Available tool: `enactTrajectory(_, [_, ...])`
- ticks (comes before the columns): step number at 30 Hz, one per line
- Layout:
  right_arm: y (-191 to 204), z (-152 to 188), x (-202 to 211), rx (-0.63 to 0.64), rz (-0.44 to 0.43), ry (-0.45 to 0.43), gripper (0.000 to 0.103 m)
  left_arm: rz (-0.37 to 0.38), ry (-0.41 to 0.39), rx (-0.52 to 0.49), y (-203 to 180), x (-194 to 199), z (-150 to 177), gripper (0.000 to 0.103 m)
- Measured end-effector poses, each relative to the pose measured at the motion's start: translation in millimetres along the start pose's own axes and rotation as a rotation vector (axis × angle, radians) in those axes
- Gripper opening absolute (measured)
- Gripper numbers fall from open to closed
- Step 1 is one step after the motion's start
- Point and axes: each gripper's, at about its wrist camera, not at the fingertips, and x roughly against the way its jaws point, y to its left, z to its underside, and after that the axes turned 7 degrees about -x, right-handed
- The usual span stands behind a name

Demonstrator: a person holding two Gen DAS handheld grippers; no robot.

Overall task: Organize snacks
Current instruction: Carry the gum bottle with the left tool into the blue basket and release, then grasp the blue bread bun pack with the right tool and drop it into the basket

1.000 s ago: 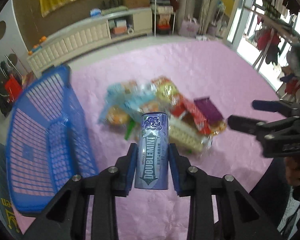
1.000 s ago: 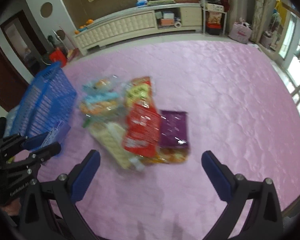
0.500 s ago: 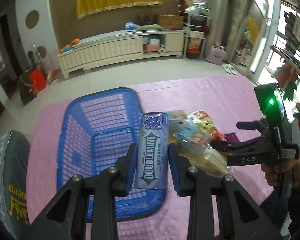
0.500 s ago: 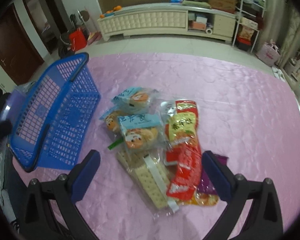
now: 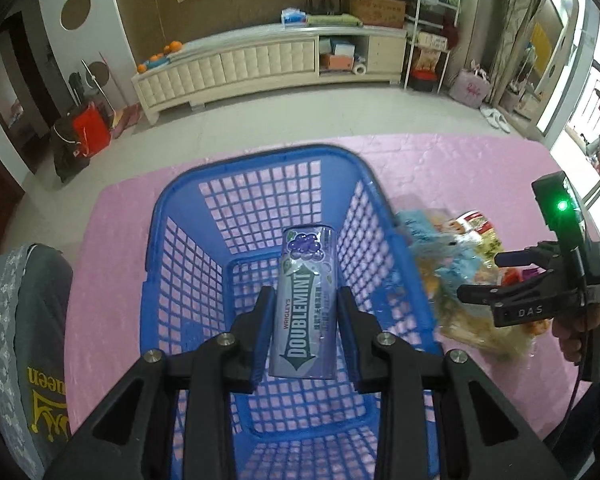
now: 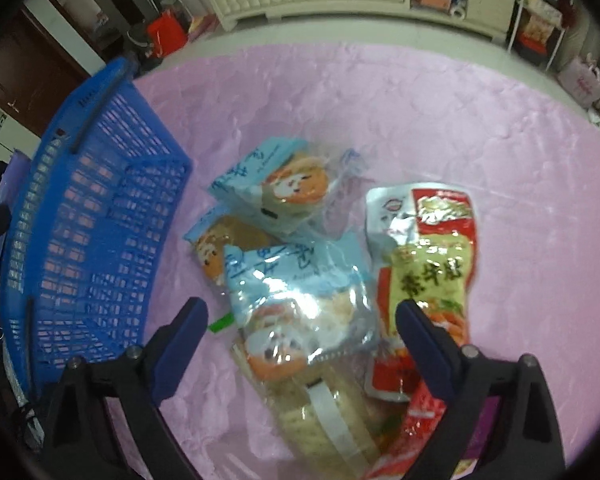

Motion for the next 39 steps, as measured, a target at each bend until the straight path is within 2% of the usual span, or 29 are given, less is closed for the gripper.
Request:
enactTrajectory(8, [-0.9,-8.0,-28.7,0.002,0.013,0.078,0.090,-0.008,0.104,0.035,26.0,-38.7,-4.3,0.029])
enactTrajectory(11, [0.3,-8.5,-27.9,0.004,0.010,0.070,0.086,-0.002,0.117,0.057,32.6,-44.0,-5.3,0.029])
enactTrajectory(14, [1.7,-6.0,-25.3,-0.013,0.011,0.048,0.077,-0.011,0.130,0.069,38.3,-49.6,-6.9,0.030])
enactTrajectory(16, [0.8,-3.7,-20.2,-0.030,0.008,0.029,0.076,-0.026,0.128,0.070,40.2,-48.9,-6.8,0.033])
enactTrajectory(17, [0.3,-1.3,-14.4,-0.041,0.013,0.019,0.076,-0.029,0.122,0.070,41.5,-47.2,-6.6,0.040])
enactTrajectory(18, [-2.1,0.2,-10.2,-0.043,0.014,0.012,0.076,-0.029,0.109,0.069,41.9,-43.9,-6.3,0.049])
enactTrajectory(20, [-1.2,5.2,0.7,-0.040,0.017,-0.008,0.076,-0.041,0.084,0.071,41.8,-34.4,-4.9,0.055])
enactTrajectory(28, [11.4,22.1,61.1,-0.036,0.024,-0.105,0.076,-0.030,0.029,0.078,36.3,4.1,4.6,0.055])
enactTrajectory(39, [72.3,40.7,133.3,0.043,0.028,-0.242,0.076,-0.034,-0.066,0.089,45.2,73.9,34.6,0.055])
